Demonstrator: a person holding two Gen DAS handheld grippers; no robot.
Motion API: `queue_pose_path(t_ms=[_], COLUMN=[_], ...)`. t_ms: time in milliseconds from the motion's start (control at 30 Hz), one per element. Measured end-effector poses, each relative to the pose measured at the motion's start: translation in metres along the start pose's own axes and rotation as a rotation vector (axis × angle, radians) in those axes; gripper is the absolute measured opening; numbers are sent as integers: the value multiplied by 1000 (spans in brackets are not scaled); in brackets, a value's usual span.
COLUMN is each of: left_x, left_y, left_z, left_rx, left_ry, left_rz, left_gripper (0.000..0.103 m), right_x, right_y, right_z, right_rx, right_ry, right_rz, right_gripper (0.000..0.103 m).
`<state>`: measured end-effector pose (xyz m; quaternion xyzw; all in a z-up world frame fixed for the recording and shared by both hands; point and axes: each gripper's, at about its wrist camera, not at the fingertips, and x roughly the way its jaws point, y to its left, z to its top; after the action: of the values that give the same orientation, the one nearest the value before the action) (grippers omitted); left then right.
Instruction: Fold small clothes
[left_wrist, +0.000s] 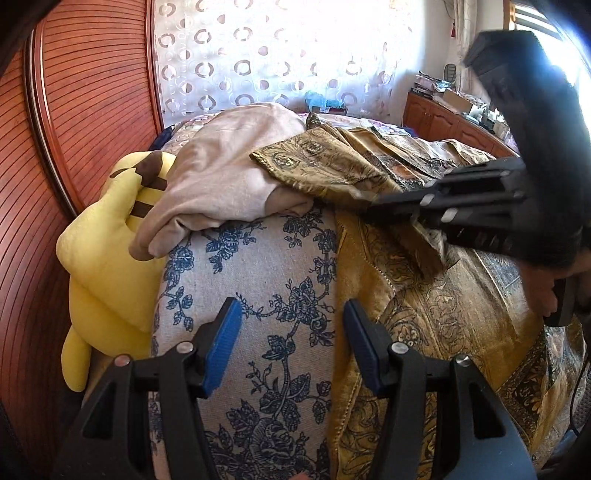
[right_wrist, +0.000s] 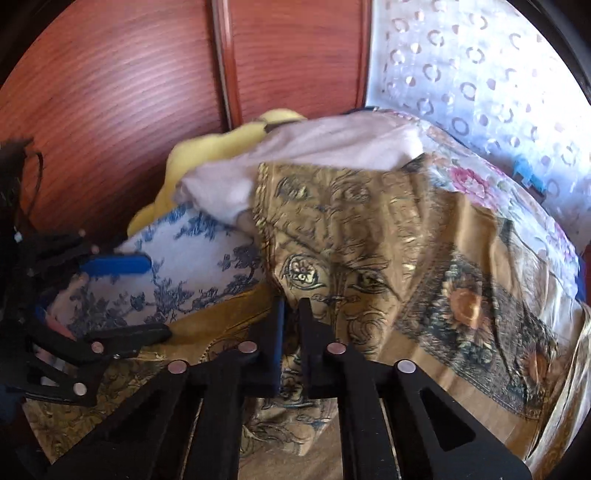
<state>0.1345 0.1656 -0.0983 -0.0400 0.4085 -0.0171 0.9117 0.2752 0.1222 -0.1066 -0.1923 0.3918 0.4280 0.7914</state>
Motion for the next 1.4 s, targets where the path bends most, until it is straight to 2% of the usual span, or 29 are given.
queue_pose_path(t_ms=[167, 233, 367, 400, 433, 467, 633, 800, 1100, 1200, 1300, 1400], left_x=[0, 0, 0, 0, 0, 0, 1, 0, -5, -20, -42, -53], left_y=[0, 0, 0, 0, 0, 0, -1, -3, -5, -9, -25, -53], left_z=[0, 0, 0, 0, 0, 0, 0, 0, 0, 6, 18, 32], left_rx=[-2, -1, -2, -2, -2, -2, 6, 11, 7, -15, -12, 22], left_ry=[-1, -1, -1, -1, -1, -1, 0, 1, -2, -48, -111, -143], left_rz=[-2, -1, -2, -2, -2, -1, 9, 14, 28, 54, 27, -10], left_gripper=[57, 57, 57, 57, 57, 57, 57, 57, 57, 57, 57, 57], right_x=[-43, -56, -68, -71, -74, -77, -108, -147, -233, -265, -287, -294], right_y=[-39, -54, -86, -86, -88, -90, -94, -111, -179, -215, -245, -269], right_z=[-9, -17, -39, -46, -52, -55, -75, -109, -204, -241, -267, -282], right_rx=[151, 206, 310, 307, 294, 288, 295, 330, 397, 488, 561, 614], right_ry=[-114, -119, -67, -61, -51, -48, -88, -128, -111, -121, -130, -118], right_rz=[-47, -80, -117, -139, -184, -202, -209, -197, -397, -451, -491, -511], right_gripper=[3, 3, 5, 16, 35, 43, 48, 65, 66, 66, 66, 66])
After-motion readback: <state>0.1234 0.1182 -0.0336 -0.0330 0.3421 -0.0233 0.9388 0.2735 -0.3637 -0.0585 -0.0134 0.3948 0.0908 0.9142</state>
